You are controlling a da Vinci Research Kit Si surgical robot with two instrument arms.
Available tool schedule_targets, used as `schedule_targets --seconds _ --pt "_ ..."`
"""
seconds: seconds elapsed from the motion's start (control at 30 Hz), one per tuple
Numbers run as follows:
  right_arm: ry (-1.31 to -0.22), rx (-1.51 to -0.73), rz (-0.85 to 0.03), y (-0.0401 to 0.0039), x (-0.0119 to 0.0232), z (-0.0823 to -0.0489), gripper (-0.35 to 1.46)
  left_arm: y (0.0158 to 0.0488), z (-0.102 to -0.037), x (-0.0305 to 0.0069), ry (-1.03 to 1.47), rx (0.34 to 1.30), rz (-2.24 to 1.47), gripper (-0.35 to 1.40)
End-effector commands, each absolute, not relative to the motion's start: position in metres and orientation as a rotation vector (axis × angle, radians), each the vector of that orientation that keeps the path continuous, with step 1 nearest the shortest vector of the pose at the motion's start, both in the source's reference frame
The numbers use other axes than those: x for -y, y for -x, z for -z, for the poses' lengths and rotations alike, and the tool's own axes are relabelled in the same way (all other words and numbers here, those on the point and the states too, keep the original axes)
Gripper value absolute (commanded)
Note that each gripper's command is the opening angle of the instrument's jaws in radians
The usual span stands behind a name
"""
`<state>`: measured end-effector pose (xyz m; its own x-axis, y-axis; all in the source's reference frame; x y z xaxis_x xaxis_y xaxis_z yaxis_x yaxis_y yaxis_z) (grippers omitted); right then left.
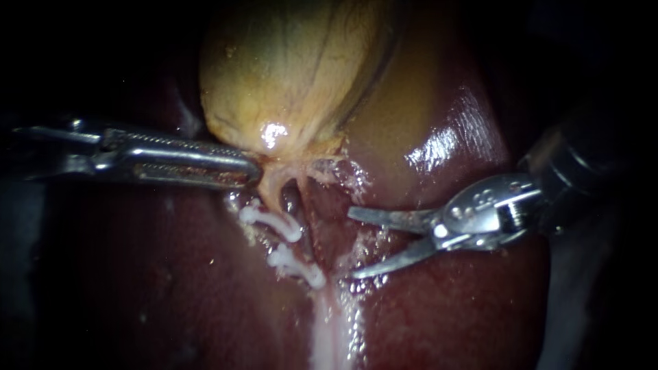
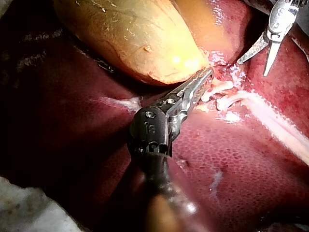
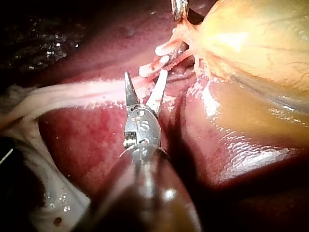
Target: Go to the cutting position left tube
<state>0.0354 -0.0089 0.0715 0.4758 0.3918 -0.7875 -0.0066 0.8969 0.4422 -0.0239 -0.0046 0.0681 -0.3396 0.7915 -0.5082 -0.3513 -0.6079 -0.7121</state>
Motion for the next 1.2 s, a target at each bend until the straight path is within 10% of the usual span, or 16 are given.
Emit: schedule_targets --seconds 0.03,1.2 --pt "-0.415 -1.051 -0.252 -0.0357 0.0091 -0.0718 1.43 0.0239 -0.0681 0.0046 1.138 0.638 -2.004 -0.35" --pt "-0.56 -1.034 -0.294 -0.0419 0.0112 -0.0777 1.43 0.0247 -0.0682 0.0048 1.137 0.633 -2.004 -0.35"
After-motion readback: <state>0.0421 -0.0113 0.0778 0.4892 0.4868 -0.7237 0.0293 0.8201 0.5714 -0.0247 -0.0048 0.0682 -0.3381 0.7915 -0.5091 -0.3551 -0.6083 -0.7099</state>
